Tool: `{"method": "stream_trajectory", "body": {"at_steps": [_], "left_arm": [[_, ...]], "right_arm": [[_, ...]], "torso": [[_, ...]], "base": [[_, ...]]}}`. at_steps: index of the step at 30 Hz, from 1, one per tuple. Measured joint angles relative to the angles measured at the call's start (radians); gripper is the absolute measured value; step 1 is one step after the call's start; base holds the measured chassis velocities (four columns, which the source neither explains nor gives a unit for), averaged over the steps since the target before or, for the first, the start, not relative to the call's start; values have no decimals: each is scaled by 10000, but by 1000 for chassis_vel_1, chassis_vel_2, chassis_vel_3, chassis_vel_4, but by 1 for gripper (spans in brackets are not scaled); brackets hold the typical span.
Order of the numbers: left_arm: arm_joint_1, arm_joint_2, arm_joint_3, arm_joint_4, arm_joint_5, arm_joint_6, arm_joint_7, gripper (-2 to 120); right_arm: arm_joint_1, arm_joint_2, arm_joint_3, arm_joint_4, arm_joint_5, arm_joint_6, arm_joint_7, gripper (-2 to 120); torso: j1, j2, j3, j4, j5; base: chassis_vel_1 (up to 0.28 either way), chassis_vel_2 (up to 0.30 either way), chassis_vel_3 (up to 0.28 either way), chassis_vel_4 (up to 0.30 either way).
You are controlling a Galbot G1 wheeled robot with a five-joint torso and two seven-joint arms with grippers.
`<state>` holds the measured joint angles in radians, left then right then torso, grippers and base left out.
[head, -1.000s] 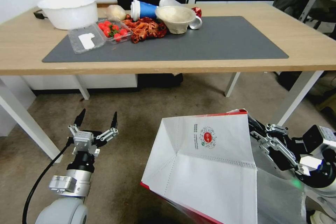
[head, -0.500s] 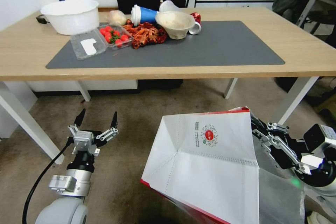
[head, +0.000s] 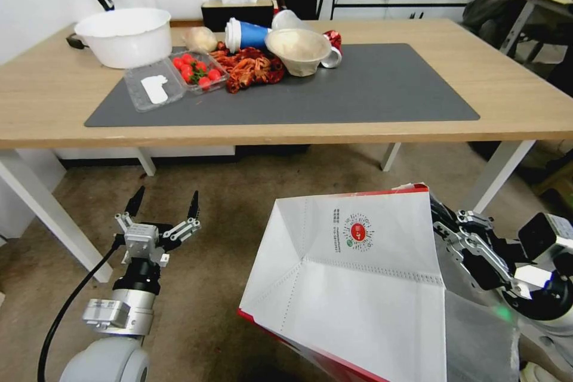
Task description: Pick up the food delivery bag from the floor and place it on the table.
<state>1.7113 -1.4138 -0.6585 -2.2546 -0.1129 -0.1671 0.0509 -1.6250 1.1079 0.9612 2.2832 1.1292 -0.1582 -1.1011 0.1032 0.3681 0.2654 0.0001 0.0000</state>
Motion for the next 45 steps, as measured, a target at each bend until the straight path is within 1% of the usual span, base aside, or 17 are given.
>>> {"method": "stream_trajectory", "body": {"at_steps": [6, 15, 18, 23, 27, 32, 36, 45], "left_arm": [[13, 1, -5, -11, 4, -17, -1, 100], [25, 5, -13, -62, 7, -23, -1, 100], [23, 0, -13, -72, 12, -23, -2, 100], [25, -2, -7, -73, 19, -23, 0, 100], [28, -4, -8, -80, 26, -23, 2, 100], [6, -24, -2, -81, 30, -23, 5, 100], [-59, -32, 8, -76, 30, -1, 16, 100], [-120, -30, 42, -46, 30, 22, 41, 100]], "right_arm": [[4, 41, 7, 5, -72, 7, -53, 0], [25, 57, 5, 16, -96, 11, -69, 0], [21, 57, 21, 25, -96, 12, -79, 0], [17, 69, 24, 17, -99, 25, -93, 0], [-12, 99, 26, 15, -115, 33, -132, 0], [-39, 99, 63, -8, -119, 33, -147, 0], [-66, 100, 40, -20, -179, 33, -148, 0], [-95, 160, 27, 53, -268, 43, -135, 0]], "torso": [[88, 280, 192, 0, 0], [196, 588, 392, 0, 0], [252, 758, 506, 0, -1], [303, 894, 590, 0, 0], [380, 1099, 720, 0, 0], [437, 1259, 825, 0, 0], [523, 1484, 963, 0, 0], [643, 1813, 1174, -1, 0]], "base": [[0, 0, 0, 0], [0, 0, 0, 0], [0, 0, 0, 0], [0, 0, 0, 0], [0, 0, 0, 0], [0, 0, 0, 0], [0, 0, 0, 0], [0, 0, 0, 0]]}}
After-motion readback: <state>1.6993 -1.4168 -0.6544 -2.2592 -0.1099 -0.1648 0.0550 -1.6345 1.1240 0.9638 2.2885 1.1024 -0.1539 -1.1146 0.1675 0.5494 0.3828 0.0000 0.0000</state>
